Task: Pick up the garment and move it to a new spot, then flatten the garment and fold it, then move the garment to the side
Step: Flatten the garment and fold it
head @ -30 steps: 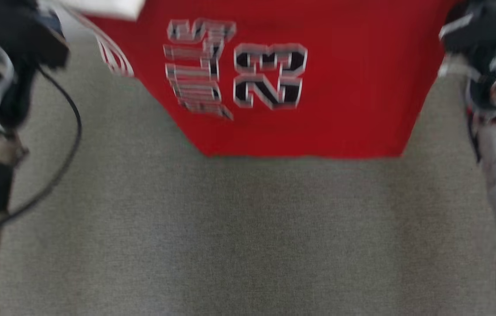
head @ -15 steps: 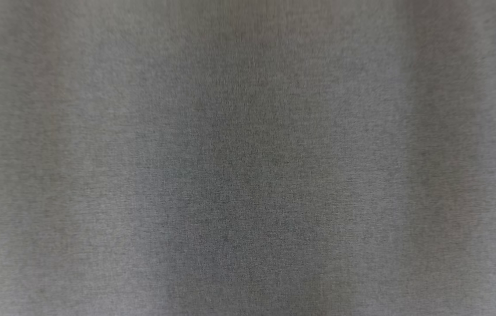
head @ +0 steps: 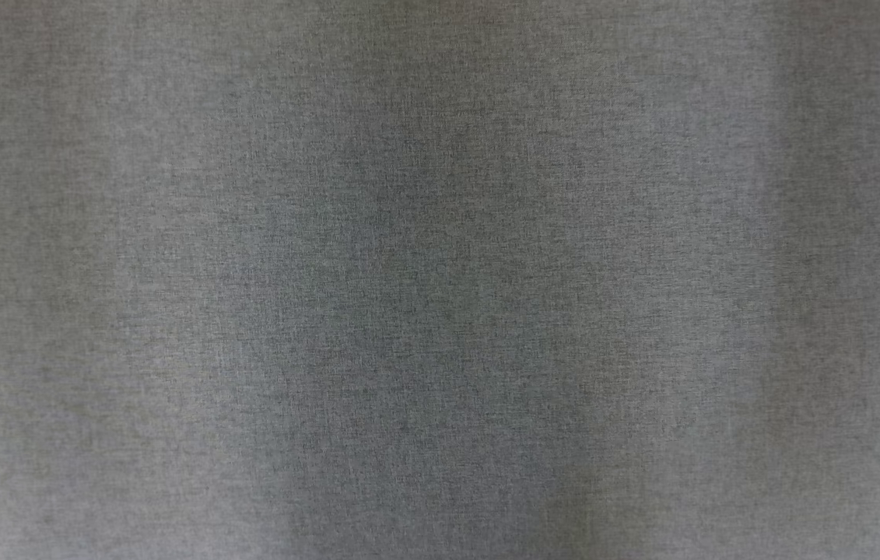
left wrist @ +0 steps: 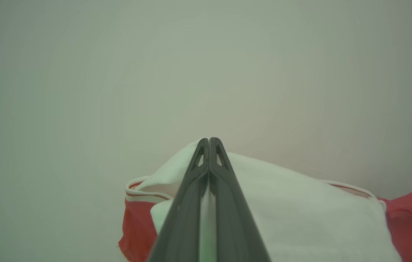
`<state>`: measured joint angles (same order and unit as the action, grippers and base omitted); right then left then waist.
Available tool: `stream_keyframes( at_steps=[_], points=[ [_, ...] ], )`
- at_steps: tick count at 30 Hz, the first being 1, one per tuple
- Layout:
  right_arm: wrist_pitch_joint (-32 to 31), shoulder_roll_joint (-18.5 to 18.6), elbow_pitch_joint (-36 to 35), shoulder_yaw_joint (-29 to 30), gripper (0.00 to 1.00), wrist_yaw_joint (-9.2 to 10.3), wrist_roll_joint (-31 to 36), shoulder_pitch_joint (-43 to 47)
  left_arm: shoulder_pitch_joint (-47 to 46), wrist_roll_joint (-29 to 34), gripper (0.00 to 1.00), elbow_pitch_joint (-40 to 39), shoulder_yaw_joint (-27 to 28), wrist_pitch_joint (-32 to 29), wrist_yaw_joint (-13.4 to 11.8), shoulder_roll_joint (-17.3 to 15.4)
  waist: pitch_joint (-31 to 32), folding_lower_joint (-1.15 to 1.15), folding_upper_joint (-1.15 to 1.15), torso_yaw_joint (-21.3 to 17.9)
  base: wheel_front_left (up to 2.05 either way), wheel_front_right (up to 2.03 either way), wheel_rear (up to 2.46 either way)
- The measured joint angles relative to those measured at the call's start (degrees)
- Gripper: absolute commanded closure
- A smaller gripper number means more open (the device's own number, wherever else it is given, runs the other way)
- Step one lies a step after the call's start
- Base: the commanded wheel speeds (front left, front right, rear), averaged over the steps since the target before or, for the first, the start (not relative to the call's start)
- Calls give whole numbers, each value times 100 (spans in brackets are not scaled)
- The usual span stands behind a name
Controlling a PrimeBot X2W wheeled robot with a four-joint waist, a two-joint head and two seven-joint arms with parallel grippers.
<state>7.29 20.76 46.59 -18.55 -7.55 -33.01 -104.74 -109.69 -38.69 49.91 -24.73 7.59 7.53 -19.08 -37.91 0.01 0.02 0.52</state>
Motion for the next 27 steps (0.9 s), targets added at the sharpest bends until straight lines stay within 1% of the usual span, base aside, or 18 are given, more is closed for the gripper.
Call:
stream_keyframes(
  at_steps=[3,6,11,13,14,17,21,25,27],
  points=[
    [167,123,-118,-216,100,0,-257,394,376,-136,100,-100,-153,169,0,-122,89,-1,0,-16,0,0,0],
    [336,302,-380,-409,100,0,-560,882,870,-350,100,-333,-279,300,0,-216,233,-1,-1,-34,0,0,0],
    [567,601,-1121,-624,100,0,-1002,2263,2058,-612,100,-911,-325,502,-1,-398,562,-2,-1,-64,0,0,0],
    [636,715,-1426,-617,100,0,-1124,2919,2663,-651,100,-1240,-305,586,-113,-458,721,-2,-2,-77,0,0,0],
    [654,751,-1586,-588,100,0,-1188,3265,2991,-683,100,-1436,-281,599,-188,-491,804,-2,-2,-83,0,0,0],
    [713,833,-2046,-463,100,0,-1288,4326,4106,-829,100,-2207,-127,654,-525,-603,1068,-2,-2,-108,0,0,0],
    [743,856,-2604,-146,100,0,-1288,5634,5707,-1115,100,-3364,143,695,-1080,-730,1415,-3,-3,-146,0,0,0],
    [746,815,-3050,302,100,0,-1239,6850,7257,-1288,100,-4498,369,722,-1599,-697,1739,-4,-3,-165,0,0,0],
    [747,702,-3240,535,100,0,-1213,7395,7964,-1341,100,-4972,455,728,-1813,-630,1888,-4,-3,-163,0,0,0]
  ],
)
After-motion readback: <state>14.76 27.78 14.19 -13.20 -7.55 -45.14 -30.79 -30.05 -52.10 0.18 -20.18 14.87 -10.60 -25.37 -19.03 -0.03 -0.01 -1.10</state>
